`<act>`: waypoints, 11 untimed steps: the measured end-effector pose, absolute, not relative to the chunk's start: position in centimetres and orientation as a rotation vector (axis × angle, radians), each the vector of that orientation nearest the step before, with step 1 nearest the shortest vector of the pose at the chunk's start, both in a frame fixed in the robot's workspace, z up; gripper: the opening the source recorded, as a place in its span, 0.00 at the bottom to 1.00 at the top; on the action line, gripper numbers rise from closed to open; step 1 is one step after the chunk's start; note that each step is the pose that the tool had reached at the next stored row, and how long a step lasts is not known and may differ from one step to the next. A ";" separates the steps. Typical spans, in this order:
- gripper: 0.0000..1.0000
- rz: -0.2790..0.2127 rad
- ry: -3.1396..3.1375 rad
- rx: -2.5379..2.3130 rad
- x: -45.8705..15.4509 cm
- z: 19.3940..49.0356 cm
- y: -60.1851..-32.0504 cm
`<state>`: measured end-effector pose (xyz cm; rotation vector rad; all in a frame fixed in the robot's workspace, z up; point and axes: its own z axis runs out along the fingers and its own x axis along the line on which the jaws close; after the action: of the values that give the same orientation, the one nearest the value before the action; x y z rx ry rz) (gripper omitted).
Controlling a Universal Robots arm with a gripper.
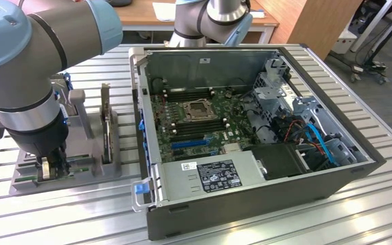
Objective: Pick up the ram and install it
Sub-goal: 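Pick up the ram and move it above insertion slot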
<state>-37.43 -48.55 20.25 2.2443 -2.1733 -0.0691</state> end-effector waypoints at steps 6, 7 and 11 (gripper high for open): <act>0.19 -0.069 -2.173 2.244 -37.4 20.3 -48.6; 0.19 -0.069 -2.173 2.244 -37.4 20.2 -48.7; 0.19 -0.069 -2.173 2.244 -37.4 20.2 -48.7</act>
<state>-37.43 -48.65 20.17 2.2443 -2.1732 -0.0692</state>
